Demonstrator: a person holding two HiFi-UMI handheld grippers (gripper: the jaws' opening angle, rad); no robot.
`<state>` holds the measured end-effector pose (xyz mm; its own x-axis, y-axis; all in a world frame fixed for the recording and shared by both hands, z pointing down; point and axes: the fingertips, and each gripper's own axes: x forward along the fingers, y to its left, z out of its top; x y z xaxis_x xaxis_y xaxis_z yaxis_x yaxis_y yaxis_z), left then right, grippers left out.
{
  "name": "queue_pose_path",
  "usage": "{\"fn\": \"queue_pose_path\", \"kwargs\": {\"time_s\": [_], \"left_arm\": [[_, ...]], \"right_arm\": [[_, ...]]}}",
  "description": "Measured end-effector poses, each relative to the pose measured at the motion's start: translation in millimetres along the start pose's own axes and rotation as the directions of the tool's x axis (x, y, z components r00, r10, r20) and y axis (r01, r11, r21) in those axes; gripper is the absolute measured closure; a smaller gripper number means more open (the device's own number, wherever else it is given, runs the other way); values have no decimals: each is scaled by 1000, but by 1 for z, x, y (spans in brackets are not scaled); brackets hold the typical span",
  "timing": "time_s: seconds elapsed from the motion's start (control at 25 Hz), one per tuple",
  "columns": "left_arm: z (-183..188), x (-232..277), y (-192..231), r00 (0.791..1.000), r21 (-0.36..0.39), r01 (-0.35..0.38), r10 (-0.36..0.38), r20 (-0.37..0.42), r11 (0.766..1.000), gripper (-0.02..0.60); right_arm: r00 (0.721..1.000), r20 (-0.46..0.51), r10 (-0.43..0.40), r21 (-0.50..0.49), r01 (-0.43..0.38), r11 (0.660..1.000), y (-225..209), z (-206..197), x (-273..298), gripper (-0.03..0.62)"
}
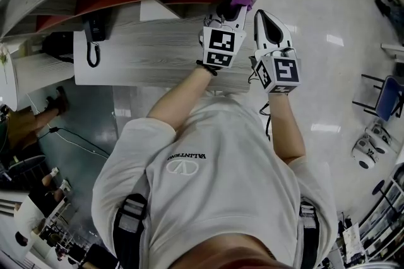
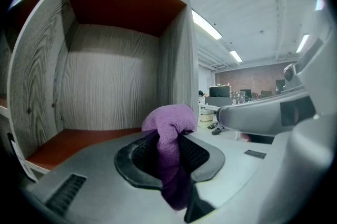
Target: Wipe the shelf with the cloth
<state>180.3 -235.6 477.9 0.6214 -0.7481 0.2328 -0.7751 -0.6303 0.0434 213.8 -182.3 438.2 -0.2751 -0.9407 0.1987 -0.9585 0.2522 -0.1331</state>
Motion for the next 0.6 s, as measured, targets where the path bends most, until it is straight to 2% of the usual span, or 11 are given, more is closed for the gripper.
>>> {"fn": "queue_pose_path", "kwargs": {"time_s": [0.6], "left_arm": [[43,-10,-4,997,22,30,-31,72,999,499]], "right_arm": [[999,37,1,-6,-1,1000,6,16,-9,594]]}}
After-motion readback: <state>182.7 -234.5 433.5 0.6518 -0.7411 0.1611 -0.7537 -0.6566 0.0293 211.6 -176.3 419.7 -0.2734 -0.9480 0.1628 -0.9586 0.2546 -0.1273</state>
